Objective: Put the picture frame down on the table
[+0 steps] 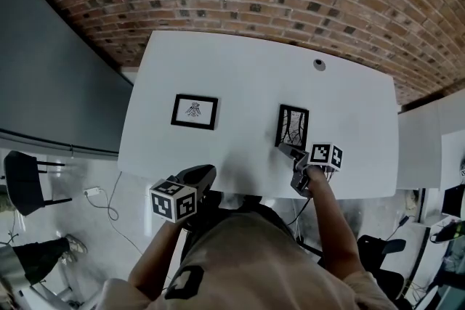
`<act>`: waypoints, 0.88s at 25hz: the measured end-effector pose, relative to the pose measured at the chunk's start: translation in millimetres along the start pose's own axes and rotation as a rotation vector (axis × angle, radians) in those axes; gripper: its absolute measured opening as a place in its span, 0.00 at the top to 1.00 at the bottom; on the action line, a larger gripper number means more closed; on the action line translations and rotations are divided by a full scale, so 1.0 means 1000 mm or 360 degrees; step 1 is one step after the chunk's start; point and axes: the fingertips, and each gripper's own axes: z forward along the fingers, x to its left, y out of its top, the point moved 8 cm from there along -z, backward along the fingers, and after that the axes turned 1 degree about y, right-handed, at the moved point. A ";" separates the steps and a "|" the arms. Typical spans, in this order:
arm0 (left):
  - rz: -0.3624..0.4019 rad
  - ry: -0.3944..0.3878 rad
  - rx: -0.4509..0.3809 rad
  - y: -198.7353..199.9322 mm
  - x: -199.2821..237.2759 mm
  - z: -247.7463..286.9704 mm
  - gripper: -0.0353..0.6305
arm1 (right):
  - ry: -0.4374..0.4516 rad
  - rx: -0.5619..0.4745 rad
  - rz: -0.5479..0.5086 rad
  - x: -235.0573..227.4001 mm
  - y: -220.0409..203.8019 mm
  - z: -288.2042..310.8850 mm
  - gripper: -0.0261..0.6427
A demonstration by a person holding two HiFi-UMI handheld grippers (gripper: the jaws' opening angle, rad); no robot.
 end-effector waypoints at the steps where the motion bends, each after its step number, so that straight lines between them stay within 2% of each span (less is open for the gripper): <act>1: -0.0001 0.0008 -0.0008 0.001 0.001 -0.002 0.92 | -0.0009 -0.0012 -0.0006 0.000 0.000 -0.001 0.56; 6: -0.0015 0.0064 -0.0070 0.011 0.010 -0.010 0.92 | 0.0039 -0.0028 -0.0029 0.006 -0.002 -0.003 0.56; 14: -0.0038 0.0130 -0.0177 0.024 0.028 -0.032 0.92 | 0.0336 -0.0067 -0.0092 0.048 -0.012 -0.005 0.58; 15: -0.0036 0.0135 -0.0185 0.025 0.029 -0.034 0.92 | 0.0372 -0.0078 -0.0135 0.056 -0.013 -0.006 0.64; 17: -0.0027 0.0138 -0.0199 0.027 0.030 -0.039 0.92 | 0.0448 -0.0110 -0.0236 0.072 -0.015 -0.011 0.87; 19: -0.0015 0.0135 -0.0211 0.028 0.029 -0.043 0.92 | 0.0582 -0.0126 -0.0272 0.092 -0.020 -0.014 0.92; 22: 0.0010 0.0138 -0.0225 0.029 0.028 -0.048 0.92 | 0.0803 -0.0121 -0.0286 0.122 -0.032 -0.017 0.94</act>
